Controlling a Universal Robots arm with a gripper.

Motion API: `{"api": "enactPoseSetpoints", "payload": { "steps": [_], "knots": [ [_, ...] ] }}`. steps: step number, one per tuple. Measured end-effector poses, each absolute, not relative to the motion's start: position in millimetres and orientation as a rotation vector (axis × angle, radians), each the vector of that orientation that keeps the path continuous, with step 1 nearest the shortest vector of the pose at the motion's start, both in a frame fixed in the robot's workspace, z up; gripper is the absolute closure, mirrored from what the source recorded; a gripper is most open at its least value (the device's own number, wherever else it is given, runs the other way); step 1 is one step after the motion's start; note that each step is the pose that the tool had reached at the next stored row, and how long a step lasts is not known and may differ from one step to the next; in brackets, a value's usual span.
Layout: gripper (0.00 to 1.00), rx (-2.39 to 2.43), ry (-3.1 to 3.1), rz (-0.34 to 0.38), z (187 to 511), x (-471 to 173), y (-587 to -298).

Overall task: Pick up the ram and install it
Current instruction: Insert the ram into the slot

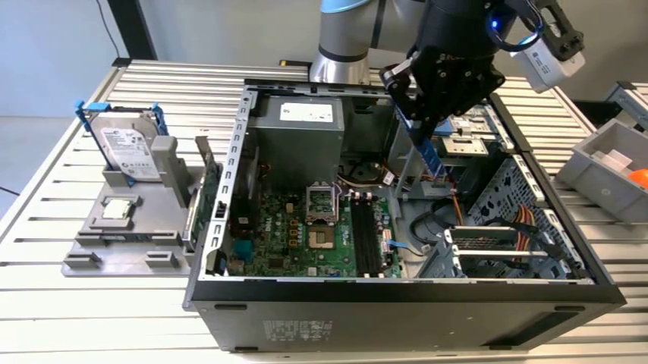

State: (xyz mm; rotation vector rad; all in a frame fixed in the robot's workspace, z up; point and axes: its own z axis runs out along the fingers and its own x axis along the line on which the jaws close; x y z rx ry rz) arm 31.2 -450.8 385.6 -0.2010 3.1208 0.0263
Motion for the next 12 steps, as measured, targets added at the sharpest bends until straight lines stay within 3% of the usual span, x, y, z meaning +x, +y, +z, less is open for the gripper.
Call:
{"api": "enactPoseSetpoints", "payload": {
  "steps": [12],
  "knots": [
    [1.0, -0.096, 3.125, 0.026, 385.5, 31.2, -450.8]
  ]
}}
